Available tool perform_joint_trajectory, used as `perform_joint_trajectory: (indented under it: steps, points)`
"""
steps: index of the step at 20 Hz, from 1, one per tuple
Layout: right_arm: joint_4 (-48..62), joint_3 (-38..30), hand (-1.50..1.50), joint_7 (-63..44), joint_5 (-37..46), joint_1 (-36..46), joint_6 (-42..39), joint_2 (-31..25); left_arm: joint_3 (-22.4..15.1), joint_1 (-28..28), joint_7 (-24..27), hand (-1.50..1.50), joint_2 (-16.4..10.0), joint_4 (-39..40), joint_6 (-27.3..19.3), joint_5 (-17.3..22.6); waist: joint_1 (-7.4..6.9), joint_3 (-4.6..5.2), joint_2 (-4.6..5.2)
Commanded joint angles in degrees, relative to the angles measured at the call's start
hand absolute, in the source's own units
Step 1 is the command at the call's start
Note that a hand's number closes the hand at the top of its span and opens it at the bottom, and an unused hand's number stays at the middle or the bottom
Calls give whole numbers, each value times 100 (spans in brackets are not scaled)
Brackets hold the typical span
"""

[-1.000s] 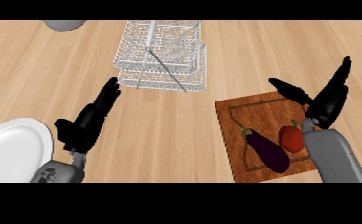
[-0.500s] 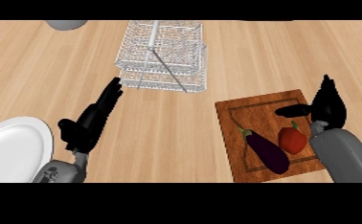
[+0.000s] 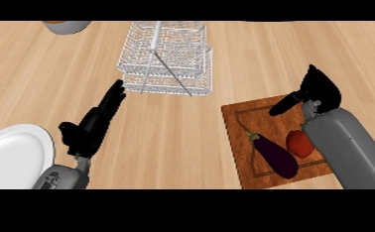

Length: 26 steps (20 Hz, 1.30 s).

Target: Pick the bell pepper from the cutting board and place it in the tiered basket

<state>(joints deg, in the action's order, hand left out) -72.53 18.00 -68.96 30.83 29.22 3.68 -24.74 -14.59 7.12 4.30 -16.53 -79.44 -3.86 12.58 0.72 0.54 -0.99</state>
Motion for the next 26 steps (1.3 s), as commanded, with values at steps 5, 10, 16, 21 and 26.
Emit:
perform_joint_trajectory:
  steps: [5, 10, 16, 21, 26]
  points:
    - [72, -266, -150, -1623, 713, 451, -709, 161, 3, -179, 284, 0, 186, 141, -100, -88, 34, -23, 33]
    - [282, -447, -150, -1625, 839, -188, -995, 373, 91, -190, 230, 0, -5, 129, 72, -30, 133, -25, 17]
    - [164, -996, -150, -1627, 1178, -137, -1146, 780, 172, 155, 91, 0, 149, 258, -32, -52, 106, -33, 46]
    - [-117, -1116, -150, -1628, 1751, -656, -1105, 1172, 278, 37, 332, 0, -7, 491, 258, -9, 79, -34, 64]
    - [-514, -1362, -150, -1628, 2155, -1323, -1079, 1502, 256, 7, 51, 0, 25, 47, 148, -11, 49, -42, 49]
